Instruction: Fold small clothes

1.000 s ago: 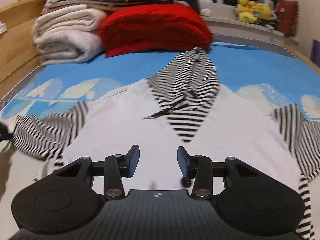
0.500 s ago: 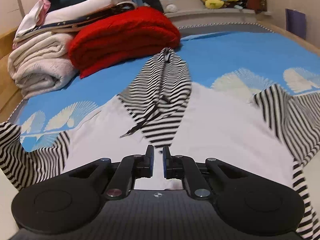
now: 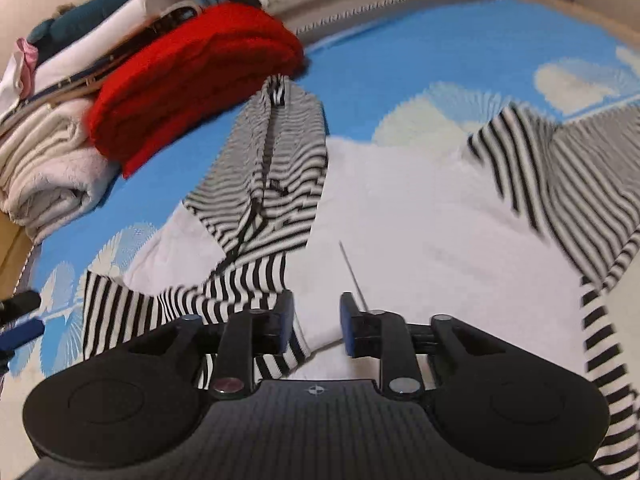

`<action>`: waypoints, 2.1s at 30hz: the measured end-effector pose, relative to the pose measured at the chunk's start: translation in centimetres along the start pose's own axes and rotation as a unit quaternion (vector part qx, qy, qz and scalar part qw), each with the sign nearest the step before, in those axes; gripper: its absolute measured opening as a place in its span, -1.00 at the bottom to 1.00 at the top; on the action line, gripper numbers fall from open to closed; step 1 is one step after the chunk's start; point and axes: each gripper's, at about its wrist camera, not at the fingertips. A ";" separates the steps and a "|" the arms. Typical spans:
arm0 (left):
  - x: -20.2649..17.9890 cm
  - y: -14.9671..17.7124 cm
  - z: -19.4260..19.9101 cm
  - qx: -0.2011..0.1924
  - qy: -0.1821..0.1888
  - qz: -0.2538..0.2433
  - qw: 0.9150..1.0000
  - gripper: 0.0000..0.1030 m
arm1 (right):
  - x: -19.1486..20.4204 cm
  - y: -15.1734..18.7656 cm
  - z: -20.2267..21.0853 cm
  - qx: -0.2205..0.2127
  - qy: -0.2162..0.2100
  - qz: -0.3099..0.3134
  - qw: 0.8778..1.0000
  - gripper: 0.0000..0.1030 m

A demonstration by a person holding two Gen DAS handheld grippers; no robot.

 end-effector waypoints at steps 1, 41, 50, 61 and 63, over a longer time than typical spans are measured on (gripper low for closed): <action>0.7 -0.1 -0.5 0.012 -0.028 -0.007 1.000 -0.13 | 0.0 0.1 -0.6 0.003 0.010 -0.002 1.000 -0.38; 3.3 4.0 -6.8 0.168 -0.101 -0.070 0.978 -0.32 | -2.6 -0.6 -4.0 0.028 0.092 0.008 0.995 -0.23; 2.7 4.8 -7.2 0.176 -0.103 -0.090 0.975 -0.29 | -4.4 -0.9 -3.6 0.021 0.081 -0.041 0.996 -0.13; 0.6 4.2 -5.3 0.139 -0.114 -0.129 0.975 -0.17 | -4.7 -1.3 -2.8 0.029 0.049 -0.040 0.998 -0.03; -0.8 3.4 -3.8 0.108 -0.116 -0.146 0.976 -0.02 | -4.9 -1.7 -1.9 0.008 0.047 -0.043 0.998 -0.03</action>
Point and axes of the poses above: each gripper's, at about its wrist camera, not at the fingertips, and z roughly against the way its jaws point, x to its left, y to its underside, and after that the axes turned 9 degrees about -z, right-handed
